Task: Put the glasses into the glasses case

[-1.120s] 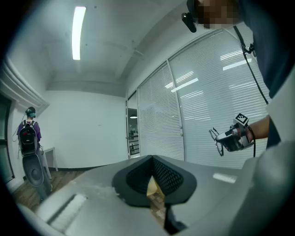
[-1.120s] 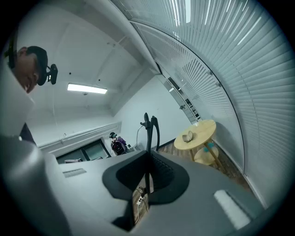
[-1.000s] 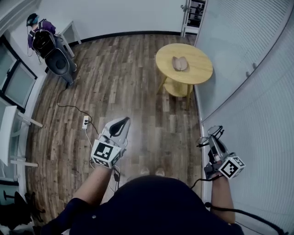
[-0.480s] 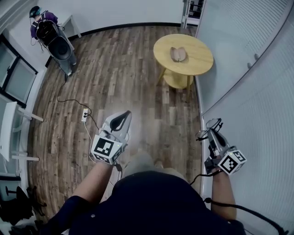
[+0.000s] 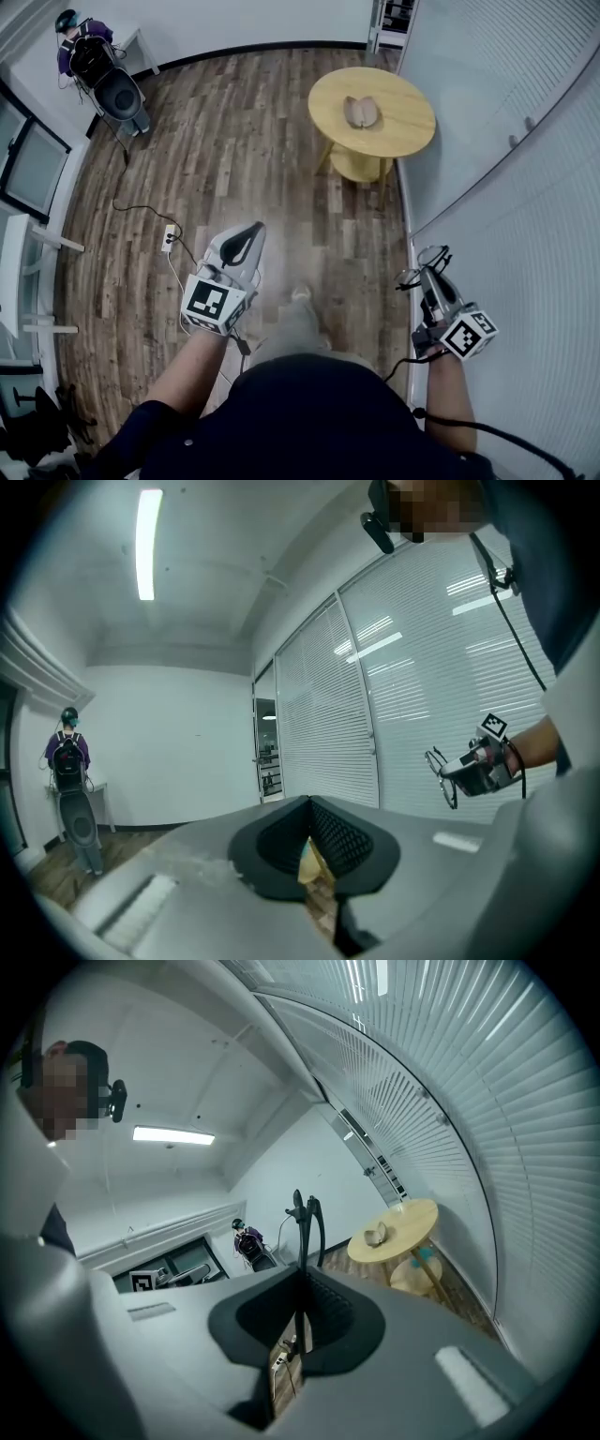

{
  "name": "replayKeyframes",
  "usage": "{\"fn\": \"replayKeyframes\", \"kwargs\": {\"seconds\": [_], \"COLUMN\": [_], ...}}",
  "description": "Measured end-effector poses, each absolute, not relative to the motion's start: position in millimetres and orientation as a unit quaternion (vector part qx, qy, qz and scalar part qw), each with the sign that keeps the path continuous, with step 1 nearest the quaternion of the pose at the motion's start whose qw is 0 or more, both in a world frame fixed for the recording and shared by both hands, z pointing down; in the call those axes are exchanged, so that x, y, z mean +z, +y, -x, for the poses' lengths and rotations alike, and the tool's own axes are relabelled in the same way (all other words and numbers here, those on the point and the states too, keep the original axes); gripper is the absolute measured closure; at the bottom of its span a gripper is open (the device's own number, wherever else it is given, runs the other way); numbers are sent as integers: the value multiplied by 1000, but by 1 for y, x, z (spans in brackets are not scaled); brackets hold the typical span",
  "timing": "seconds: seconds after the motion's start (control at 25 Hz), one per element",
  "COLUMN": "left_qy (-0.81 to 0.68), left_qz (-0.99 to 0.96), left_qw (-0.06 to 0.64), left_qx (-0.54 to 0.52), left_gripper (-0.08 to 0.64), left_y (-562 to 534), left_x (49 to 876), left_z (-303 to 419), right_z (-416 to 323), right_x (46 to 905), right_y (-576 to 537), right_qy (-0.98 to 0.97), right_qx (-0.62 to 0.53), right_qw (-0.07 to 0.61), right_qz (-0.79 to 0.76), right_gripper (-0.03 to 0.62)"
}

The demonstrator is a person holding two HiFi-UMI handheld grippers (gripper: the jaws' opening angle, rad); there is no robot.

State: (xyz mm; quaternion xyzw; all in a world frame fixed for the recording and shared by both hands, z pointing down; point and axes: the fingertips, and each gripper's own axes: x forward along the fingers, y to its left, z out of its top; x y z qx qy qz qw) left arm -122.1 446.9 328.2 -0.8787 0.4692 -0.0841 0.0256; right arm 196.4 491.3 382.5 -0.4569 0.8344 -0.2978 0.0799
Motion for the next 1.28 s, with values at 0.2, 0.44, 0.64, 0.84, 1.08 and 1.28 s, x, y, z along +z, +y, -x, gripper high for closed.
{"fn": "replayKeyframes", "kwargs": {"seconds": [0.2,0.44,0.64,0.84,1.08,1.28], "left_qy": [462,444,435,430,409,404], "left_qz": [882,893,897,899,909,911], "left_qw": [17,12,28,28,35,35], "left_qx": [-92,-76,-72,-71,-71,-78], "left_gripper": [554,554,554,554,554,554], "left_y": [413,369,326,283,244,212], "left_x": [334,336,336,332,329,332], "left_z": [127,131,137,145,153,149], "right_z": [-186,-173,-163,-156,-141,-143], "right_x": [386,381,374,367,363,363], "right_y": [463,425,390,355,325,303], "right_qy": [830,827,826,820,812,806], "right_qx": [-302,-299,-287,-281,-284,-275], "right_qw": [74,71,69,73,86,88], "right_qz": [464,471,479,493,502,517], "right_gripper": [569,569,569,569,569,569]}}
